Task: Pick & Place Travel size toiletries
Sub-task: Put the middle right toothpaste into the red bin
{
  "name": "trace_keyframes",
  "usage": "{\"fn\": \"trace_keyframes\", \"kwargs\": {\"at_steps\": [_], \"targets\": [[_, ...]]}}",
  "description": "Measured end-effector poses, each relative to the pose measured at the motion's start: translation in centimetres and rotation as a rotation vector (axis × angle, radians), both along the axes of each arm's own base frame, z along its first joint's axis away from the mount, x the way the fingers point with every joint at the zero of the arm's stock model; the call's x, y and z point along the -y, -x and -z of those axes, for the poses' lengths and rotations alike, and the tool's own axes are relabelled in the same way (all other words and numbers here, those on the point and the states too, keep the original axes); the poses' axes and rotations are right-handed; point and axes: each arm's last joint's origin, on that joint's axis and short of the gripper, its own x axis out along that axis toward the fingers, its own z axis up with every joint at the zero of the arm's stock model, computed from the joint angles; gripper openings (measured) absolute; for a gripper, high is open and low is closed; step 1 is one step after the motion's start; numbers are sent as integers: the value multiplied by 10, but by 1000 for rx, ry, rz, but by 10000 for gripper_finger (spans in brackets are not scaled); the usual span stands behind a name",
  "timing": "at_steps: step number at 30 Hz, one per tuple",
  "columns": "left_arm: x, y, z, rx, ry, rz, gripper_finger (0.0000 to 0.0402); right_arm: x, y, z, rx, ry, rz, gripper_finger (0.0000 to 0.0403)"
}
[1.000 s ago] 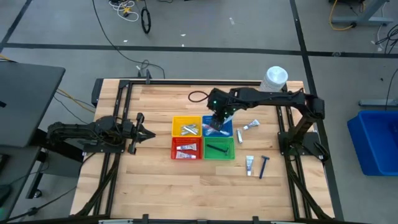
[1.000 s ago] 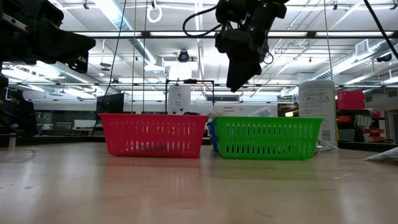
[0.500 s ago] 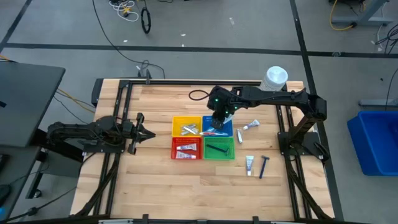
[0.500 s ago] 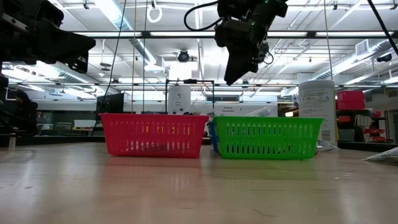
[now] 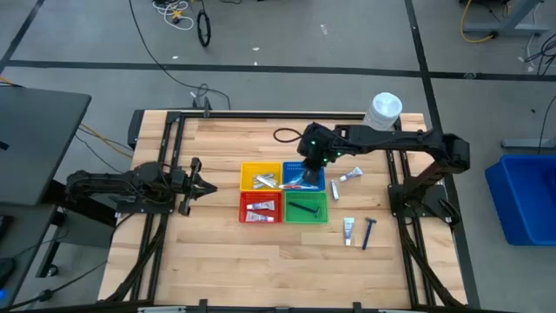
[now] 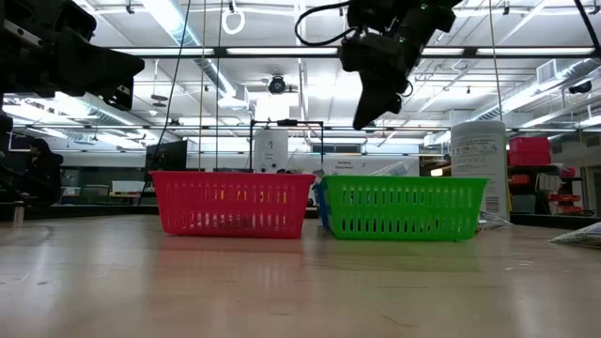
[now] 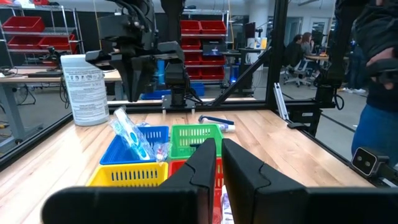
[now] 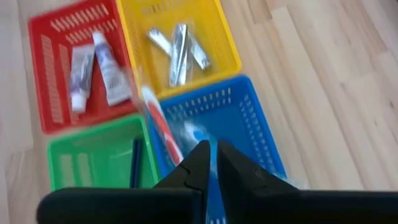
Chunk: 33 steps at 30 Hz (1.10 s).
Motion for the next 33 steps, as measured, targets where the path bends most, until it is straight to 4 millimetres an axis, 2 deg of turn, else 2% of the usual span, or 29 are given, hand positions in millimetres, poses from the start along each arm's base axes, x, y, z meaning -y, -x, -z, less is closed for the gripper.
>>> {"fn": "trace_keyframes", "kwargs": {"at_steps": [12, 21, 27, 33], "targets": [[0, 0, 0, -1, 0, 0, 32, -11, 47, 6, -1, 42, -68, 32], [0, 0, 0, -1, 0, 0, 32, -11, 69, 5, 21, 73, -88, 32], [0, 0, 0, -1, 0, 0, 32, -1, 87, 4, -44, 210, -282, 38], [0, 0, 0, -1, 0, 0, 32, 3, 102, 10, -177, 268, -486, 65]]}}
